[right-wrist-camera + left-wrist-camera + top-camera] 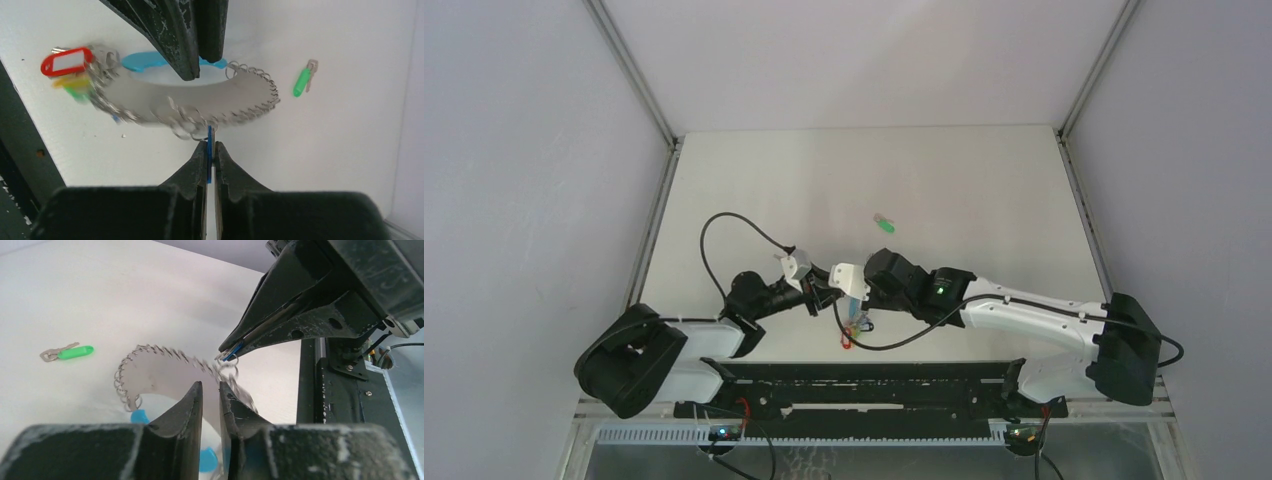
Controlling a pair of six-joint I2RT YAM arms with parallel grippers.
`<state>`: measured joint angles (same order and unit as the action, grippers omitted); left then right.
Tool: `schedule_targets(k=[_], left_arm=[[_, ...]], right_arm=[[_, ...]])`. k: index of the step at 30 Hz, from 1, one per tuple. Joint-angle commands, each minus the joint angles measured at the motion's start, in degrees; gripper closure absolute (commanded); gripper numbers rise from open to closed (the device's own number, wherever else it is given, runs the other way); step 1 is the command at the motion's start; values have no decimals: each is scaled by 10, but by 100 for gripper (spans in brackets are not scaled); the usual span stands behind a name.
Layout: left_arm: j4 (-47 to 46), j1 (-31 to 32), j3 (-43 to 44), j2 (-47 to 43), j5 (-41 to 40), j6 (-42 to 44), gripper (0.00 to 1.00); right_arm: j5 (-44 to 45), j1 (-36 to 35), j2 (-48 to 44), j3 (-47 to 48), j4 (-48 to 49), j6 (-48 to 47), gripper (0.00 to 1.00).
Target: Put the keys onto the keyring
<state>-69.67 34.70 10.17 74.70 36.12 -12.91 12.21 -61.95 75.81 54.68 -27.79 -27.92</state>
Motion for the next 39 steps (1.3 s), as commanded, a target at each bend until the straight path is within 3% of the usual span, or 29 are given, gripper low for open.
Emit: schedule_targets(k=[1,12,19,28,39], left_arm=[[-32,-2,-7,-16,-12,11,75],[86,-2,34,-52,7,73,64],[138,-2,60,-43,43,107,63],[229,-11,120,-50,-7,162,62],[264,-11,160,15,62,161,62]], right_arm=[[26,-3,-24,30,-2,-50,100],[24,-23,-25,35,2,-130,100],[15,-29,-34,35,-4,-145,100],[10,-40,-38,35,-4,-156,100],[18,-42,-37,35,1,-158,100]])
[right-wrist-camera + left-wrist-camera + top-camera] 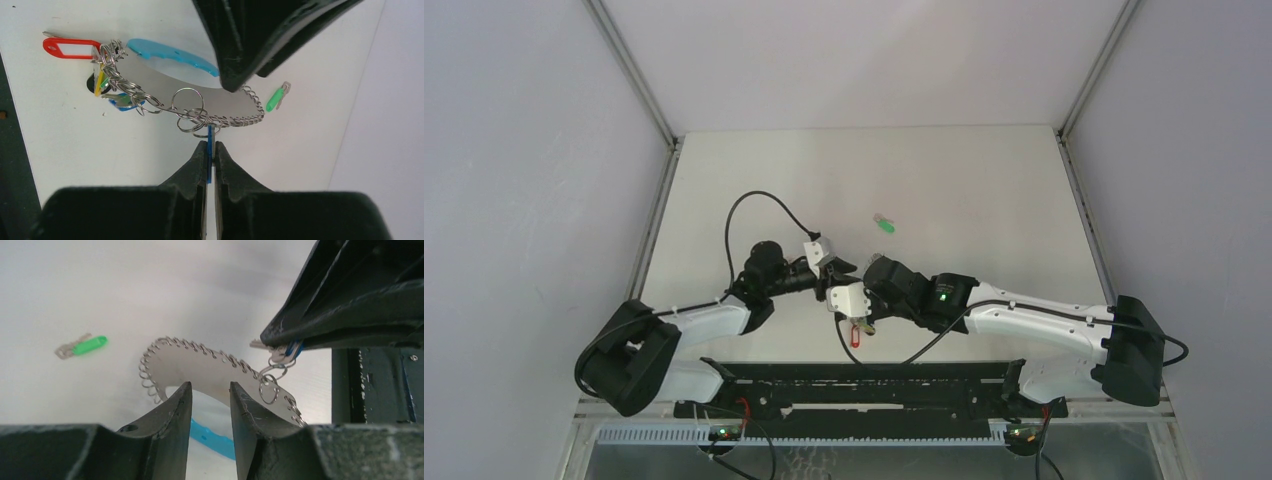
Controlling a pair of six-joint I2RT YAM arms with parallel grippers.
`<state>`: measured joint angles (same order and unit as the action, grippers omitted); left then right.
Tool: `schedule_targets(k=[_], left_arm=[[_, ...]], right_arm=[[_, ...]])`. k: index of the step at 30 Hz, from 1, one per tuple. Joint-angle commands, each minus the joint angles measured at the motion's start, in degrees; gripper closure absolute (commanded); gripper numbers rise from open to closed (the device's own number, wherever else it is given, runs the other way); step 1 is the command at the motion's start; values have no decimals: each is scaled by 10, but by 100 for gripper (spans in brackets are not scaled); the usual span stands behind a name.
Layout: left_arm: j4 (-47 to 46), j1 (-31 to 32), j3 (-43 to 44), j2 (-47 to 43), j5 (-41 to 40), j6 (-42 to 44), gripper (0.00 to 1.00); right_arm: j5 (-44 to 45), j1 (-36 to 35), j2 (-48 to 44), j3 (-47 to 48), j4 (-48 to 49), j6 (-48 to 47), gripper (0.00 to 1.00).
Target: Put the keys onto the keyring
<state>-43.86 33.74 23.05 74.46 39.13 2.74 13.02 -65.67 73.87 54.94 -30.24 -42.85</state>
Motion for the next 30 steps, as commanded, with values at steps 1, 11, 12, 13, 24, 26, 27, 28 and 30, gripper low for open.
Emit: schedule_targets(k=[1,11,12,13,24,26,27,28,30], left_arm=[[9,-1,32,21,37,4,62],[33,7,34,13,83,4,62],[34,8,32,10,83,5,62],[33,9,31,8,82,5,61],[-28,29,26,8,84,-23,61],[-29,33,23,7,95,-19,61],[-29,35,21,6,100,-16,61],[-29,36,18,5,105,-12,61],[-29,37,13,1,112,-10,61]], right_arm=[[11,-4,-18,32,26,-8,100],[17,-2,-12,32,27,-6,100],[17,-3,-12,32,26,-6,100],[17,-3,-12,32,27,-5,100],[16,-3,-12,33,29,-5,100],[16,-3,-11,32,30,-5,100],[16,-2,-11,32,30,-5,100],[17,-2,-11,32,30,-6,100],[17,-2,-12,32,29,-6,100]])
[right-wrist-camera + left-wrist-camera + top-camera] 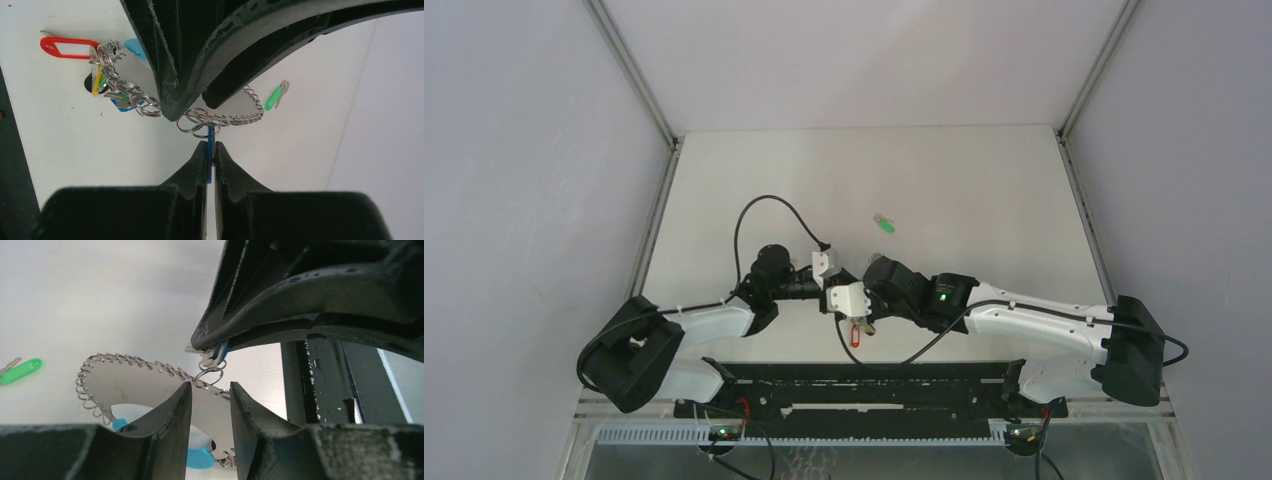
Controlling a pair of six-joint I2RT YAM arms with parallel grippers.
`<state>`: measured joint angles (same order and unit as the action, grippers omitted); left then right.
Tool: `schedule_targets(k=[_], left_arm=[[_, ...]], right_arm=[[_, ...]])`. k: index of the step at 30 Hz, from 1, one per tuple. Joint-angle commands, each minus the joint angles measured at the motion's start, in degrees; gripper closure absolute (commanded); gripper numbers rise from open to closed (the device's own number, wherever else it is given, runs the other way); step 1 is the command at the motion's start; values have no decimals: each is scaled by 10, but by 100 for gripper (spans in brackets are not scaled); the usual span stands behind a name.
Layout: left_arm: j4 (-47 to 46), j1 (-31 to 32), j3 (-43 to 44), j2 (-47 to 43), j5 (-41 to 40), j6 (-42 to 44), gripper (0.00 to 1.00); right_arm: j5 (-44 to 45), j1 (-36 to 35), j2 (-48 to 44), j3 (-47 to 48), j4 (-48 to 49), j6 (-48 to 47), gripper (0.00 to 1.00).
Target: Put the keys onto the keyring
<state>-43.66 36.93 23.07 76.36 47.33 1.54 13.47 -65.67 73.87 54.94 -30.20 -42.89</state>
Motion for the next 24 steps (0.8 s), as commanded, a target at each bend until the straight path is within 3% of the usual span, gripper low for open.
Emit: schedule_targets(k=[1,7,11,24], left_arm=[[-31,5,8,-19,32,4,61],[33,1,4,-49,13,65,63],[58,-22,19,-47,42,85,68],[66,-24,66,2,64,122,63]], right_arm=[[12,-2,-14,32,29,-6,100],[4,-5,-22,32,24,-9,100],[4,-10,-27,28,26,-13,100],[4,-18,-29,28,24,-15,100]])
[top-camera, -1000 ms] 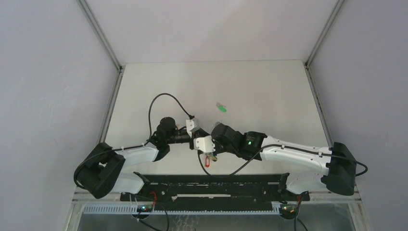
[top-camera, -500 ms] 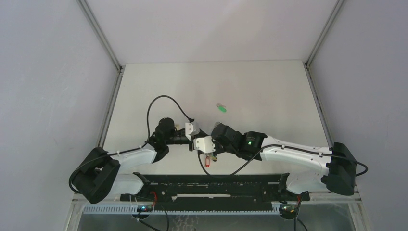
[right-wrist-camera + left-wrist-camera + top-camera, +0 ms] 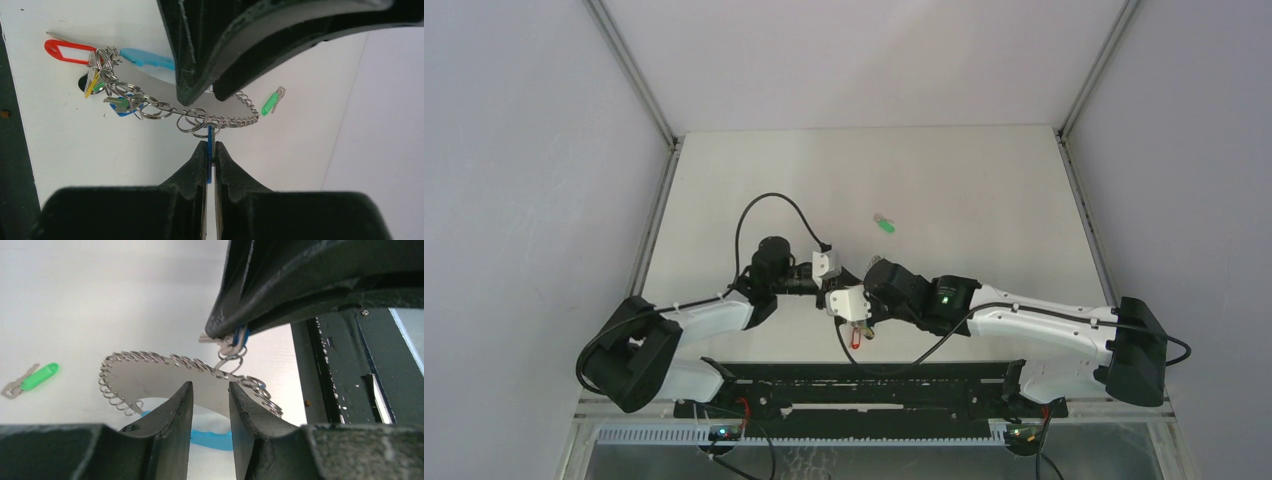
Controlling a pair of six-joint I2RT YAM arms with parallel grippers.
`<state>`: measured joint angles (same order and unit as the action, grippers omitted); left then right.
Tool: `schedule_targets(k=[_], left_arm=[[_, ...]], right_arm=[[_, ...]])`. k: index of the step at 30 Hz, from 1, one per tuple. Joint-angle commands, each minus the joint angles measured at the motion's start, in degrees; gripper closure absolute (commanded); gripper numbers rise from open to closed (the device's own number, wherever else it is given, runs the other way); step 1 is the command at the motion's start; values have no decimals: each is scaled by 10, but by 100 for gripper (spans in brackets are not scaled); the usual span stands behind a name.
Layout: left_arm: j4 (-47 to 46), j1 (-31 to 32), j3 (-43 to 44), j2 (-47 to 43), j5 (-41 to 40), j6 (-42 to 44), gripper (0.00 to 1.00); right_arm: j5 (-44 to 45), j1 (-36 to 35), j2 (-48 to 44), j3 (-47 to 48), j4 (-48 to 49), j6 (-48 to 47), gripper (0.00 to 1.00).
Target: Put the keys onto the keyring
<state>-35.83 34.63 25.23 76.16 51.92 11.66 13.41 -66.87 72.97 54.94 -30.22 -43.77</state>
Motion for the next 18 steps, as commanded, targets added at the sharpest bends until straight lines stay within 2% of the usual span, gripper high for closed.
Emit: schedule_targets(k=[1,18], left_arm=[[-13,-2,46,4,20,23,63],[-12,0,81,52,96,0,64]], right_arm=[[4,-6,-20,28,24,-6,100],[7,-10,-20,28,24,-6,100]])
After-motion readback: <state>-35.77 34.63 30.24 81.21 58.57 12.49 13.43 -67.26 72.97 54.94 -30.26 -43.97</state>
